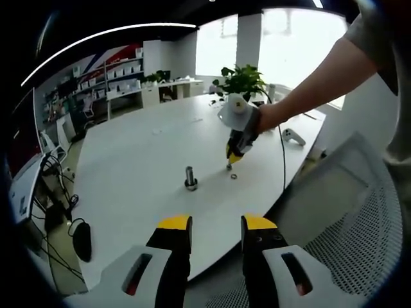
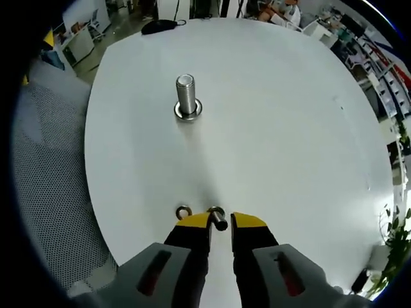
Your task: Place the washer onto the threaded stud by aligning its center hole with the stud, sliding it down to the base, and recovering from edge contact or off-axis alignment until the washer reaches the visible bottom stop.
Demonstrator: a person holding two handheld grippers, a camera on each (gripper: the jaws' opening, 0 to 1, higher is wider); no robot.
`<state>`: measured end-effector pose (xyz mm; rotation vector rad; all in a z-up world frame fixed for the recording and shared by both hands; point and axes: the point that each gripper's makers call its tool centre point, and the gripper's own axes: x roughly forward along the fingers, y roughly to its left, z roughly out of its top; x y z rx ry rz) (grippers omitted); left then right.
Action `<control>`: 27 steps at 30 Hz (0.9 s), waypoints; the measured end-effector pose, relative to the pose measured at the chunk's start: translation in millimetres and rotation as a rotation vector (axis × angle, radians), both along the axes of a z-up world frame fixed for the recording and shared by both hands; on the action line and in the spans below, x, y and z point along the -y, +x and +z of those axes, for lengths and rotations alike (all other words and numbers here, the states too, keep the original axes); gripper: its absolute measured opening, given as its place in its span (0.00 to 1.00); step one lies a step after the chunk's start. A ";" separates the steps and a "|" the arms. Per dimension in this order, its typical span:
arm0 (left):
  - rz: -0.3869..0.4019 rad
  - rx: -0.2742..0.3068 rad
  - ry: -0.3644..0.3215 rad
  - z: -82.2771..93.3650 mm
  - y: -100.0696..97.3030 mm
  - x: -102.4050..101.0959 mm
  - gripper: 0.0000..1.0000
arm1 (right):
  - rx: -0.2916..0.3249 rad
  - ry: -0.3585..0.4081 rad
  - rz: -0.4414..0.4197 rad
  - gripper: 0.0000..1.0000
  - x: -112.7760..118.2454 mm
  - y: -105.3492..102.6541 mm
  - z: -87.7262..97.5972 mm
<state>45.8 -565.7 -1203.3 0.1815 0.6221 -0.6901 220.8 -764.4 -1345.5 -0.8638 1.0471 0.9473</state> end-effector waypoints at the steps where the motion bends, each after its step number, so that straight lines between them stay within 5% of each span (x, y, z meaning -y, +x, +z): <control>1: 0.000 -0.001 0.000 -0.1 0.0 0.1 0.29 | 0.000 0.000 -0.001 0.15 0.3 -0.2 -0.2; 10: -0.001 -0.001 0.001 -0.2 0.0 0.1 0.28 | -0.017 0.031 -0.055 0.19 5.6 -13.3 -0.1; 15: -0.002 -0.003 0.004 -0.7 -0.4 0.2 0.28 | 0.012 0.050 -0.178 0.20 16.0 -18.5 -0.9; 17: 0.000 -0.003 0.005 -0.8 -0.3 -0.1 0.28 | -0.022 0.105 -0.241 0.21 11.4 -28.6 -2.9; 27: 0.005 -0.001 0.007 -0.8 0.2 -0.9 0.28 | -0.060 0.112 -0.240 0.21 3.0 -47.2 -20.9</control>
